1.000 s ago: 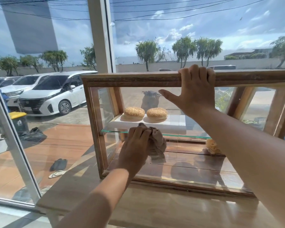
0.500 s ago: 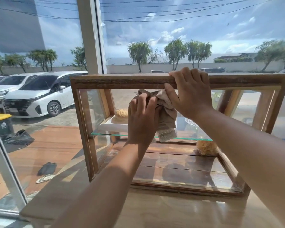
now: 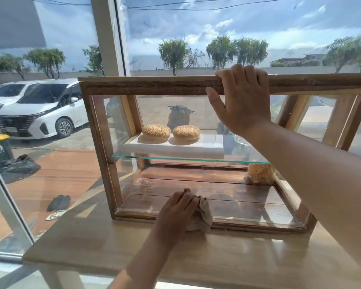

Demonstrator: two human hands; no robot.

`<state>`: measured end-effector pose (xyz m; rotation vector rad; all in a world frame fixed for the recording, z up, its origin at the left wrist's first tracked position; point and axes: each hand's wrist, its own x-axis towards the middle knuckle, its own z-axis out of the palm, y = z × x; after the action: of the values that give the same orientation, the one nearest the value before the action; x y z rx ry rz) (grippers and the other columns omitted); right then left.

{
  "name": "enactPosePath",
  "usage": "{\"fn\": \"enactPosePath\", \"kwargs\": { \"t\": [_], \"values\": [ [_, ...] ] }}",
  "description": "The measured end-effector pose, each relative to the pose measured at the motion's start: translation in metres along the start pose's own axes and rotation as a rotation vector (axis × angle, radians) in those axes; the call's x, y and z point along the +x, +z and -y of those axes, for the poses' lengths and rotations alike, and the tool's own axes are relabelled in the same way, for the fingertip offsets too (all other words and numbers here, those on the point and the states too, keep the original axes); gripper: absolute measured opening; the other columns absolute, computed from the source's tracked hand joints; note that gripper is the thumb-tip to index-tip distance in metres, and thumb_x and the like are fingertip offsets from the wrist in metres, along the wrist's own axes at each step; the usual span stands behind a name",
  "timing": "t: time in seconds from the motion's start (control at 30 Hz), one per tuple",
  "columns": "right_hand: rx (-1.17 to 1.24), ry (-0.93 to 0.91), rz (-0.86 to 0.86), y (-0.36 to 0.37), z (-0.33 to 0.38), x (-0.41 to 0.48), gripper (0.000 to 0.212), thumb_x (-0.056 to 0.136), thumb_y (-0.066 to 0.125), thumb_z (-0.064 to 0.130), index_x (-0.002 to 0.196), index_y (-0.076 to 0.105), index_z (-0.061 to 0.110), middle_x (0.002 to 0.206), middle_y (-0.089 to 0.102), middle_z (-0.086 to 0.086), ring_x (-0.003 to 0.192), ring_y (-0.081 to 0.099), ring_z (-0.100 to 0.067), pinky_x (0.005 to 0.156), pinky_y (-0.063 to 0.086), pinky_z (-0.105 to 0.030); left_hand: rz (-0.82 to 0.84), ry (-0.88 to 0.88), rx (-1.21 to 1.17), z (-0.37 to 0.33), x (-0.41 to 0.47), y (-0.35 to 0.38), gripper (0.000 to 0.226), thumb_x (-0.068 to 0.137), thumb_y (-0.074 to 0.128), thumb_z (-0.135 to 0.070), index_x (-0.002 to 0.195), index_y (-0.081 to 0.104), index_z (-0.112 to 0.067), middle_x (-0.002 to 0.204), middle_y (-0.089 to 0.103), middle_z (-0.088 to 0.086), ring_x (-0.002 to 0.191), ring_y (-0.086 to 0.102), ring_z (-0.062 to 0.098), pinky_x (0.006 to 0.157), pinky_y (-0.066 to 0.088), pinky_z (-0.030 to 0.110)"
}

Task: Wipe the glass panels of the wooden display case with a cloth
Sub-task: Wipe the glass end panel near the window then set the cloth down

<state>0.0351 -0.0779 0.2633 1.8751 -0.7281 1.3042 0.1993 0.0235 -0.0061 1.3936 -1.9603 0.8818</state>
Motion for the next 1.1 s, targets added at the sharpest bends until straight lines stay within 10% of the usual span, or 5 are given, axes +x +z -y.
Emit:
{"fn": "enactPosePath", "kwargs": {
  "t": [0.2, 0.5, 0.8, 1.1],
  "values": [
    [-0.004, -0.019, 0.011, -0.002, -0.002, 0.0, 0.043, 0.102, 0.035, 0.046, 0.116, 0.054, 0.009, 0.109, 0.054, -0.014, 0.1, 0.049, -0.034, 0.09, 0.028, -0.043, 0.199, 0.033, 0.083, -0.004, -0.02, 0.001, 0.017, 0.089, 0.049, -0.013, 0.1, 0.061, -0.014, 0.1, 0.06, 0.004, 0.087, 0.058, 0.023, 0.074, 0.056, 0.036],
    [0.007, 0.003, 0.033, -0.002, 0.001, 0.0, 0.046, 0.102, 0.032, 0.046, 0.119, 0.052, 0.008, 0.114, 0.052, -0.017, 0.103, 0.047, -0.035, 0.094, 0.025, -0.044, 0.279, -0.322, 0.135, 0.058, -0.073, -0.051, 0.05, 0.061, 0.09, 0.0, 0.103, 0.066, -0.01, 0.106, 0.06, 0.008, 0.094, 0.062, 0.029, 0.071, 0.061, 0.038],
    [0.006, 0.011, 0.045, -0.001, 0.002, 0.0, 0.048, 0.102, 0.029, 0.048, 0.119, 0.051, 0.008, 0.114, 0.051, -0.018, 0.104, 0.046, -0.036, 0.096, 0.024, -0.044, -0.257, -0.354, -0.075, 0.051, 0.073, -0.101, 0.021, 0.093, 0.061, -0.01, 0.111, 0.065, -0.001, 0.114, 0.06, 0.014, 0.103, 0.051, 0.032, 0.09, 0.041, 0.033],
    [0.018, 0.049, 0.104, -0.007, 0.008, -0.004, 0.052, 0.101, 0.028, 0.049, 0.128, 0.046, 0.008, 0.125, 0.048, -0.018, 0.115, 0.043, -0.037, 0.107, 0.021, -0.045, -0.006, -0.418, -0.142, 0.027, 0.017, -0.066, 0.03, 0.088, 0.045, -0.026, 0.103, 0.061, -0.006, 0.107, 0.057, 0.008, 0.096, 0.052, 0.027, 0.077, 0.051, 0.042]
  ]
}}
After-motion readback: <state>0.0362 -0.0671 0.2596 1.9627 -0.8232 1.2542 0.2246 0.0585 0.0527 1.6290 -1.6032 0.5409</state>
